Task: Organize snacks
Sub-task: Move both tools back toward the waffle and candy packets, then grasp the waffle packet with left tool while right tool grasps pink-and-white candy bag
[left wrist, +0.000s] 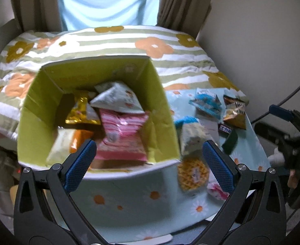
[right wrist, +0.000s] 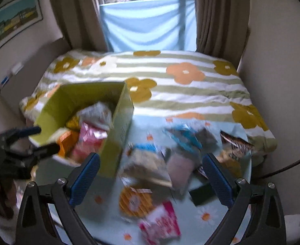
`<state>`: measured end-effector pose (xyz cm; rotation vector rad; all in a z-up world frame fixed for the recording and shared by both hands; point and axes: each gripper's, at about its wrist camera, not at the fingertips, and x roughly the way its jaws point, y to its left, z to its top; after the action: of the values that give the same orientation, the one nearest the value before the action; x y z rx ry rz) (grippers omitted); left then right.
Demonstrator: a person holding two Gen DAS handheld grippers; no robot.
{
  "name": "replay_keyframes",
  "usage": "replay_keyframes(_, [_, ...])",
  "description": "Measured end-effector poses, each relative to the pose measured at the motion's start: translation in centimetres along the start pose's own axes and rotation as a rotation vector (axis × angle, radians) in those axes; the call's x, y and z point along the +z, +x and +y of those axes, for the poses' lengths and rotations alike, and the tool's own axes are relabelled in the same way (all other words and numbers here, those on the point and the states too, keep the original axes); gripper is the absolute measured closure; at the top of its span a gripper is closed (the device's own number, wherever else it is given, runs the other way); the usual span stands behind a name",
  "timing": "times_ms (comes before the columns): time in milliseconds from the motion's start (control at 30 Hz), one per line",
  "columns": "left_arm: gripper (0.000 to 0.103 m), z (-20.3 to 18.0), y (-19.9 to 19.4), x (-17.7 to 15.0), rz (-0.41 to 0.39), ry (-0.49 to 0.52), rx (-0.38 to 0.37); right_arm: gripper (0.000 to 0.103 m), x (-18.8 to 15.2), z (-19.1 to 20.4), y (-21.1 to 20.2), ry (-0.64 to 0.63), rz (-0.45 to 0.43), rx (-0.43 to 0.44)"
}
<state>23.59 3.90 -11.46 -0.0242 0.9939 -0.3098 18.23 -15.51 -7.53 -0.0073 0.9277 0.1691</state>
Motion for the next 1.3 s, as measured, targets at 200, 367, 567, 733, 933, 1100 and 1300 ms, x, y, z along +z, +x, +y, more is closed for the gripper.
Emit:
replay_keyframes(200, [0.001,-3.3,1.4,-2.3,0.053,-0.030,0.057,0.003,-4.7,-2.9,0.4,-0.026,0.062,0.076])
replay_keyframes(367, [0.001,-5.7,2.8,-4.4,0.095,-0.063,0.087,0.003,-7.4,-4.4,1.8,-0.059,0.123,0.110])
replay_keyframes(567, [0.001,-7.2,5.0,-7.0,0.150,-0.122,0.118,0.003,-11.1,-5.0,4.4,-0.108,0.219,0.209])
replay_keyframes(733, [0.001,-7.2,6.8,-8.6,0.195,-0.152,0.135,0.003,-13.9,-4.5,7.0,-0.116,0.275,0.271])
replay_keyframes(933, [0.001,-5.9,10.0,-9.3,0.242,-0.170,0.154,0.003,-16.2,-3.4,9.8,-0.112,0.299,0.284])
replay_keyframes(1100, [0.001,-6.3,12.2,-9.5,0.268,-0.162,0.144,0.004,-17.1,-2.5,11.4,-0.154,0.294,0.241])
replay_keyframes(1300, [0.001,-7.1,14.0,-10.3,0.314,-0.144,0.114,0.020,-17.8,-1.6,12.3,-0.214,0.289,0.202])
